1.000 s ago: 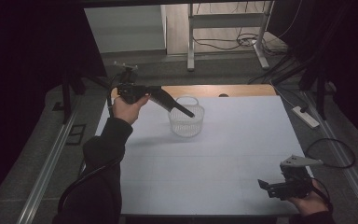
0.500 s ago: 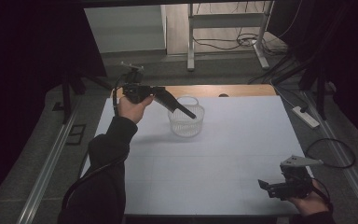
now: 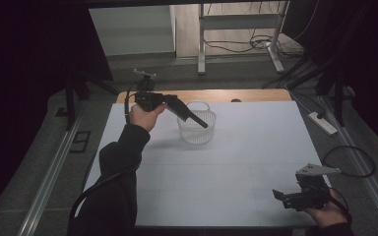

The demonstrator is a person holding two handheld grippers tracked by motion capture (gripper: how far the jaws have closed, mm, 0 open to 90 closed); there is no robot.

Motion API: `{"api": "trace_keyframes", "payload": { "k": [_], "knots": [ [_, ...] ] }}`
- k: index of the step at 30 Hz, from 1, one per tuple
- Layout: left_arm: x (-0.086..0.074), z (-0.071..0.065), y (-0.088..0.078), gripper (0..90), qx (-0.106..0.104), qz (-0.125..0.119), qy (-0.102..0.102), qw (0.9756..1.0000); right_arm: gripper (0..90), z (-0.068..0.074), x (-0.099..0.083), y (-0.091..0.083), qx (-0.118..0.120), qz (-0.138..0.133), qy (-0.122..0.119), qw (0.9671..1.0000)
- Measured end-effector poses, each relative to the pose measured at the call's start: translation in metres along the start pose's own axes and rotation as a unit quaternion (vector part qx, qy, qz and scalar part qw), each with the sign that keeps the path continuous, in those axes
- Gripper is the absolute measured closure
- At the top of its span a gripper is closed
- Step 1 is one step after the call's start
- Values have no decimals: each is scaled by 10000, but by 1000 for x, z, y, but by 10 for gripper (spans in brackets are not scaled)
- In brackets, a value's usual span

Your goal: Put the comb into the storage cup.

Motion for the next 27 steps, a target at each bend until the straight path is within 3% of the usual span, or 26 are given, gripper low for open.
{"api": "trace_keyframes", "payload": {
  "k": [12, 19, 27],
  "knots": [
    [-6, 9, 14, 839, 6, 37, -164, 9999, 0, 0, 0, 0, 9, 11, -4, 10000],
    [-11, 17, 20, 839, -146, 26, -368, 9992, 0, 0, 0, 0, 28, 9, -14, 10000],
    [-13, 20, 21, 838, -164, 12, -414, 9990, 0, 0, 0, 0, 36, 19, -16, 10000]
  ]
}}
Point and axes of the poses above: each handheld gripper's, and its own axes: y roughly forward along the jaws, x roughly out of its top, z roughly to its left, the point moved 4 cm from there along y, roughly forward along the jaws, and after that the axes turned 7 degrees about -y, right-handed, at the moved point
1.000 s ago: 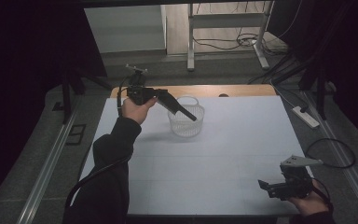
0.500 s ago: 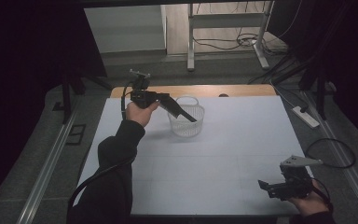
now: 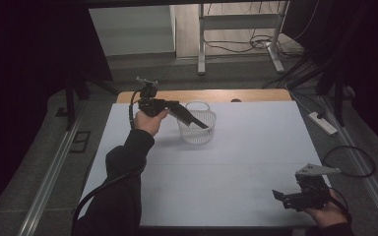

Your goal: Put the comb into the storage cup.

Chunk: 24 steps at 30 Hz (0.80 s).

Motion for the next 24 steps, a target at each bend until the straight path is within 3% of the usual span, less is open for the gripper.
{"api": "trace_keyframes", "payload": {
  "k": [8, 14, 24],
  "knots": [
    [-3, 11, 0, 827, 3, -46, -150, 9999, 0, 1, 0, 0, 37, 16, -30, 10000],
    [-6, 22, 1, 803, 137, -74, -206, 9997, 0, 1, 0, 1, 43, 16, -31, 10000],
    [-8, 30, 1, 777, 260, -111, -163, 9995, 0, 1, 0, 1, 51, 21, -33, 10000]
  ]
}}
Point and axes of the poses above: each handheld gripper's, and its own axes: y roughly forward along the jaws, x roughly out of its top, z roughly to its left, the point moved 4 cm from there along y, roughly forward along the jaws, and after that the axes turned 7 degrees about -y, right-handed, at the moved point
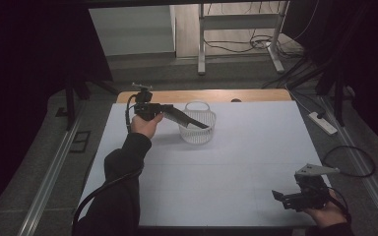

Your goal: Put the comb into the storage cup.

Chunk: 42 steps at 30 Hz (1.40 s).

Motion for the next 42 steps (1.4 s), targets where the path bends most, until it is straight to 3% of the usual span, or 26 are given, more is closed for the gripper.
{"api": "trace_keyframes", "payload": {
  "k": [19, 23, 42],
  "knots": [
    [-2, 7, 1, 738, 166, -67, 135, 9997, 0, 0, 0, 0, 6, 24, -2, 10000],
    [-3, 6, 3, 687, 299, -45, 255, 9992, 0, 0, 0, 0, 2, 25, -5, 10000],
    [-3, 5, 4, 492, 512, -179, 497, 9973, 0, 0, 0, 1, -4, 50, -25, 10000]
  ]
}}
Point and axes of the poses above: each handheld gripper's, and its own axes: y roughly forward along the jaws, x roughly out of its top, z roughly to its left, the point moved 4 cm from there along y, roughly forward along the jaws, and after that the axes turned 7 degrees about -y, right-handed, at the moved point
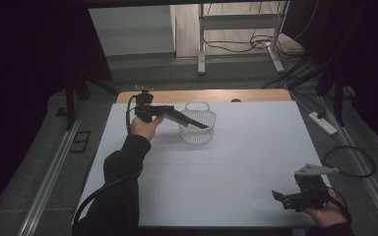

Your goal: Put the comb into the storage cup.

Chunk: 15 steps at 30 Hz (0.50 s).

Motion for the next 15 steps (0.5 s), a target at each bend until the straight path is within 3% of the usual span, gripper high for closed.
{"api": "trace_keyframes", "payload": {
  "k": [10, 15],
  "knots": [
    [1, -1, -2, 314, 221, -4, 201, 9996, 0, 0, 0, 0, -11, 2, -10, 10000],
    [1, -3, -1, 221, 390, -7, 426, 9983, 0, 0, 0, 0, -19, 3, -15, 10000]
  ]
}}
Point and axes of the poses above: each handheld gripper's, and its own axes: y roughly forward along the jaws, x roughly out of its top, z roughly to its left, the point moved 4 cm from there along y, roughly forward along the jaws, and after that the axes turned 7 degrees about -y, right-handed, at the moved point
